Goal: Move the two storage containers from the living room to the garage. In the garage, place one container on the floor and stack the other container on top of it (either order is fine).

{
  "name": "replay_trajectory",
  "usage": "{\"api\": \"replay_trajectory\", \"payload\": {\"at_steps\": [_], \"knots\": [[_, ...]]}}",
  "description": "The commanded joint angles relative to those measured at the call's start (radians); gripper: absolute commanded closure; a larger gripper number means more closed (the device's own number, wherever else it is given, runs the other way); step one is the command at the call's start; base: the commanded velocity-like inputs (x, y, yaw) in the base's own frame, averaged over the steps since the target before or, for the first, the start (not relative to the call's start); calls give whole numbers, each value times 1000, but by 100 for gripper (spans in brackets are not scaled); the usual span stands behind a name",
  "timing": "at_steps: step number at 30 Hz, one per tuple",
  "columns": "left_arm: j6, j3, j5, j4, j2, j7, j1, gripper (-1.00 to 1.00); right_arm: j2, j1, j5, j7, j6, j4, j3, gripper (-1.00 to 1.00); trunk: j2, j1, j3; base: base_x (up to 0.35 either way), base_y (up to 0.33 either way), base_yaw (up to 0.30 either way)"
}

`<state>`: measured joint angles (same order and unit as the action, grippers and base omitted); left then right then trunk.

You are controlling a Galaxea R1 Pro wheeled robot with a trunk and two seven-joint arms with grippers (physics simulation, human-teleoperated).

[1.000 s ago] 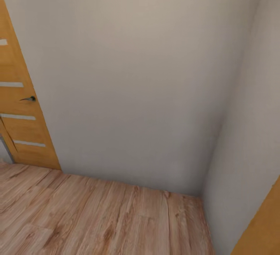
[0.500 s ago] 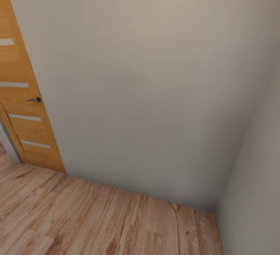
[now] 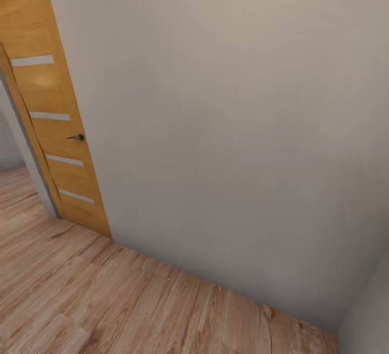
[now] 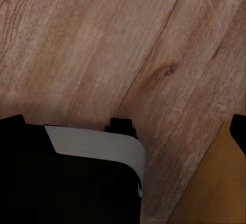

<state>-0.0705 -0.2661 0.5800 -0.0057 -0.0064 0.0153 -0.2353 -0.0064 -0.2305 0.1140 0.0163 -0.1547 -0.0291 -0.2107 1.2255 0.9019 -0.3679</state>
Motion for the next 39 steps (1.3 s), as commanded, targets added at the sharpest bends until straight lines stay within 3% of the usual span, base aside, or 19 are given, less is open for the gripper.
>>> {"api": "replay_trajectory", "payload": {"at_steps": [1, 17, 22, 39], "knots": [[-3, -8, 8, 1, 0, 2, -1, -100, 0, -1, 10, 1, -6, -3, -9, -100, 1, 0, -1, 238, 0, 270], [-5, -8, 8, 1, -2, 2, -1, -100, 3, -1, 15, 2, -1, -3, -5, -100, 1, 0, -1, 92, 0, 271], [-4, -8, 8, 1, -2, 2, -1, -100, 20, -1, 18, 2, 1, -3, -1, -100, 1, 0, -1, 0, 0, 274], [-5, -8, 6, 1, -5, 2, -1, -100, 3, -1, 23, -1, -2, -3, -1, -100, 1, 0, -1, 0, 0, 274]]}}
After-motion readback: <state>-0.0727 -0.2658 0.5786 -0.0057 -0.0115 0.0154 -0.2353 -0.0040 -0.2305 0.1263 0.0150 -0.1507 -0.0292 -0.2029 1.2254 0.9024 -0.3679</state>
